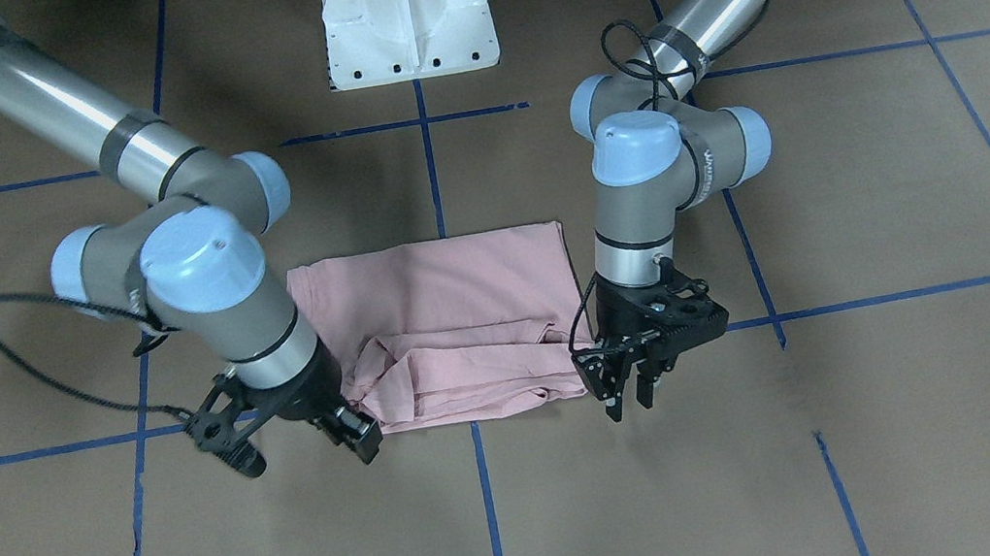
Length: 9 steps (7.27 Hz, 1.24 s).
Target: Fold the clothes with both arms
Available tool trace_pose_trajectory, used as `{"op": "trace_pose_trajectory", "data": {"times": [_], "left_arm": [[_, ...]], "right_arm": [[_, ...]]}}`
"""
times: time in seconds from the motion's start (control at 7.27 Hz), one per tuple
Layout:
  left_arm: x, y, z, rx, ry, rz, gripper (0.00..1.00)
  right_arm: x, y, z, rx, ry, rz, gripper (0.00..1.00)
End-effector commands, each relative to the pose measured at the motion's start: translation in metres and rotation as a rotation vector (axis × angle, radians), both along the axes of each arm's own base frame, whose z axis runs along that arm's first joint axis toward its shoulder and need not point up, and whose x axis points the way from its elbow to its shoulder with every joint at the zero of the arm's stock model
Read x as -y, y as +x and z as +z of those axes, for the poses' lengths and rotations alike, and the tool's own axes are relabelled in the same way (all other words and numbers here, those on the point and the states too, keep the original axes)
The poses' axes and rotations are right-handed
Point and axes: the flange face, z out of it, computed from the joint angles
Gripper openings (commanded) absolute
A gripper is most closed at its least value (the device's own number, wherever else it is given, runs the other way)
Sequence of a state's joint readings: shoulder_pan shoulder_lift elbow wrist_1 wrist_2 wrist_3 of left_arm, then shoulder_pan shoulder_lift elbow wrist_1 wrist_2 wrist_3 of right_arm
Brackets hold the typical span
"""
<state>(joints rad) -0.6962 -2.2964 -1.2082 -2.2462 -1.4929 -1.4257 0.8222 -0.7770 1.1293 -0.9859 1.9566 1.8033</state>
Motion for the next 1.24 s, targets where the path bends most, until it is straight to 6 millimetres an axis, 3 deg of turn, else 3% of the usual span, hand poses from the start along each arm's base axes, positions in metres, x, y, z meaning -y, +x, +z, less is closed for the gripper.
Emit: {"op": "trace_pose_trajectory", "data": {"times": [0.0, 0.14, 0.28, 0.41, 0.69, 0.83, 0.96, 1.1], "left_arm": [[0.009, -0.039, -0.015, -0.057, 0.042, 0.009, 0.87], [0.01, -0.068, -0.018, -0.103, 0.027, 0.056, 0.87], [0.004, -0.108, -0.008, -0.117, 0.036, 0.081, 0.87], [-0.003, -0.151, 0.004, -0.055, 0.123, 0.151, 0.87], [-0.021, -0.242, 0.077, 0.078, 0.2, 0.325, 0.88], [-0.03, -0.302, 0.116, 0.132, 0.233, 0.405, 0.88], [-0.033, -0.364, 0.156, 0.219, 0.296, 0.482, 1.0], [-0.034, -0.423, 0.186, 0.299, 0.347, 0.522, 1.0]], "right_arm": [[0.038, 0.068, 0.019, 0.034, 0.028, -0.043, 1.0], [0.033, 0.085, 0.033, 0.032, 0.031, -0.038, 1.0], [0.038, 0.116, 0.055, 0.013, 0.06, -0.064, 1.0], [0.039, 0.164, 0.092, -0.019, 0.112, -0.109, 1.0], [0.031, 0.262, 0.172, -0.107, 0.267, -0.241, 1.0], [0.022, 0.312, 0.219, -0.189, 0.373, -0.323, 1.0], [0.014, 0.361, 0.254, -0.232, 0.44, -0.399, 1.0], [0.019, 0.419, 0.265, -0.272, 0.452, -0.454, 1.0]]}}
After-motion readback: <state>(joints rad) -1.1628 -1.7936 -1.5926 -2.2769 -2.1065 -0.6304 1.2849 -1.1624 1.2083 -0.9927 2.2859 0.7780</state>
